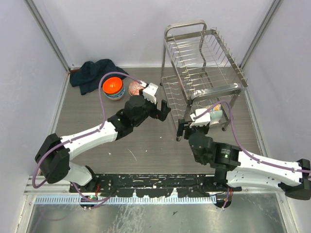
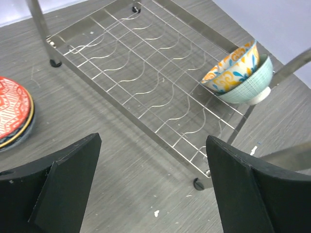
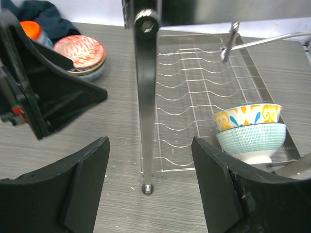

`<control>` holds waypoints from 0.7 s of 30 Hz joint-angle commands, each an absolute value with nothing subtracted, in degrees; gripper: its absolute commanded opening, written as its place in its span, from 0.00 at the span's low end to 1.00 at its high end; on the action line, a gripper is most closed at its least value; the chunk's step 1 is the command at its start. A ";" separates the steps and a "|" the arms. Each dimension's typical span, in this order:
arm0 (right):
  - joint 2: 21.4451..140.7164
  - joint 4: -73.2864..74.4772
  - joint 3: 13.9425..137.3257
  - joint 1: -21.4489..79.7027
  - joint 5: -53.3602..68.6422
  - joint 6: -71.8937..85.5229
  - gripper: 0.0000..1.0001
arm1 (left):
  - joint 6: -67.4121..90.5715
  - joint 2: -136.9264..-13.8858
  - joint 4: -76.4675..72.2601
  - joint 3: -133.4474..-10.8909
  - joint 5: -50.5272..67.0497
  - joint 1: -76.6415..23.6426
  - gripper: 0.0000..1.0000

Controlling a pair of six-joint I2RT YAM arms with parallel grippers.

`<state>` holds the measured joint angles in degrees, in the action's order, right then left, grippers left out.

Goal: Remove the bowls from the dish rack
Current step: Adjust the dish rack at the center of the board.

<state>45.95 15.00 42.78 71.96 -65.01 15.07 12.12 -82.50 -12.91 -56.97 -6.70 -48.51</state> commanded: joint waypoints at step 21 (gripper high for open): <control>29.62 18.81 42.88 72.38 -59.33 12.92 0.75 | 7.78 -85.47 -28.88 -52.00 -20.91 -70.90 0.94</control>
